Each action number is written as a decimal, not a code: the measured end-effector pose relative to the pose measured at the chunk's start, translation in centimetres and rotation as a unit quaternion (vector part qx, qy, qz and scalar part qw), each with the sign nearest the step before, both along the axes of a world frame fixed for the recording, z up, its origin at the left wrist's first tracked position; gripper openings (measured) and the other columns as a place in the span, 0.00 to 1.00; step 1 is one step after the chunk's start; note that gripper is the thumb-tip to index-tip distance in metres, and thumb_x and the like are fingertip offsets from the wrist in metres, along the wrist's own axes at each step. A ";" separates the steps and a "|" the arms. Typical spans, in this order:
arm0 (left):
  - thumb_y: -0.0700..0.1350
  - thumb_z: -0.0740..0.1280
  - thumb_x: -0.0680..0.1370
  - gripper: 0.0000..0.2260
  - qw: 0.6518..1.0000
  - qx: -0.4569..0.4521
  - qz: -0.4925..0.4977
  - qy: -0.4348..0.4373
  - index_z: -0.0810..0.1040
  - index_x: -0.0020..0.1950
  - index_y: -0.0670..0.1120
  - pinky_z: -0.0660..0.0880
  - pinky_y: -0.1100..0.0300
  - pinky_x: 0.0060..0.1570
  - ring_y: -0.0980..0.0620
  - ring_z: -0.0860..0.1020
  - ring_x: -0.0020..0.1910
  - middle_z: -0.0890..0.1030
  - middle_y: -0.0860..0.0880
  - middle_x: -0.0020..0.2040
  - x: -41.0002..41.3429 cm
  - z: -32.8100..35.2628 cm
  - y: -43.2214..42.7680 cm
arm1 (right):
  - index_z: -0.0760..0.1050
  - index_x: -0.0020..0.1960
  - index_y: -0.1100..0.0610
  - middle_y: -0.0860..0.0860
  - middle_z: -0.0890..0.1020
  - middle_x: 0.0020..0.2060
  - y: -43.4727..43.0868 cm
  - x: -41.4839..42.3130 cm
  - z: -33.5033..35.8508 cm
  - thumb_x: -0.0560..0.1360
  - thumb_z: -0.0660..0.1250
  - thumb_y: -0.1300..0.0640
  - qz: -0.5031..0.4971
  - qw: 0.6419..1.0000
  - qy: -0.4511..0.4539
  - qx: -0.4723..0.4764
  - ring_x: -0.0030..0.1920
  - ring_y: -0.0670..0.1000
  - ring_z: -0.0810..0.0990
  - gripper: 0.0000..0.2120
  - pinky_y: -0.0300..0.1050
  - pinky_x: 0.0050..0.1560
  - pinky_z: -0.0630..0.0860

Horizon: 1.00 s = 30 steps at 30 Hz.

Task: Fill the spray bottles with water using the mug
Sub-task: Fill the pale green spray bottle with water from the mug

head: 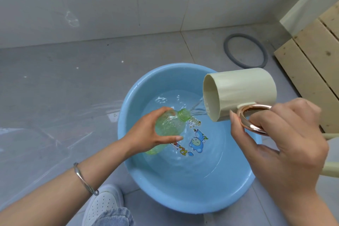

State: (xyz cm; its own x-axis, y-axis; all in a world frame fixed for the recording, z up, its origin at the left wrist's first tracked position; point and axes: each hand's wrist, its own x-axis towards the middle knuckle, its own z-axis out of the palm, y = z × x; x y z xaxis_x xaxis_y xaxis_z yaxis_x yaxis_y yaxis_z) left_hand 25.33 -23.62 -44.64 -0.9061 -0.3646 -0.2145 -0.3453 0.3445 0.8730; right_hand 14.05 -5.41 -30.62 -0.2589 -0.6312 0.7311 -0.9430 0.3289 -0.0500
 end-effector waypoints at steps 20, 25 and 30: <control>0.66 0.77 0.63 0.28 0.999 0.015 0.036 0.009 0.71 0.58 0.64 0.64 0.78 0.56 0.75 0.71 0.57 0.75 0.70 0.56 0.3 -0.8 -0.7 | 0.66 0.31 0.52 0.47 0.71 0.29 1.7 -3.8 -10.3 0.70 0.64 0.41 -0.159 0.879 -0.449 -0.020 0.35 0.50 0.69 0.17 0.41 0.37 0.63; 0.68 0.74 0.60 0.28 0.998 0.020 0.054 0.004 0.69 0.57 0.66 0.63 0.81 0.54 0.74 0.72 0.56 0.75 0.71 0.56 0.4 -0.9 -0.9 | 0.69 0.33 0.54 0.45 0.73 0.30 2.6 -3.6 -15.0 0.73 0.64 0.49 -0.147 0.917 -0.348 0.126 0.36 0.53 0.72 0.13 0.44 0.42 0.57; 0.67 0.74 0.59 0.28 0.998 0.024 0.056 0.009 0.70 0.56 0.66 0.65 0.79 0.54 0.71 0.74 0.56 0.77 0.68 0.55 0.4 -0.8 -0.9 | 0.66 0.34 0.52 0.47 0.71 0.28 2.8 -2.6 -17.2 0.72 0.66 0.52 -0.128 0.928 -0.274 0.217 0.34 0.54 0.72 0.12 0.44 0.41 0.57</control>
State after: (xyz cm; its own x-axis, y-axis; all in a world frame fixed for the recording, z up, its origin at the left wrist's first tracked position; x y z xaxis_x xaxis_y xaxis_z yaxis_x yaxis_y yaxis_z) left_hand 25.69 -24.56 -45.47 -0.8638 -0.4537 -0.2192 -0.3640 0.2613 0.8940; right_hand 11.42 -2.64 -47.80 -0.6984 -0.7025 0.1369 -0.7039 0.6397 -0.3088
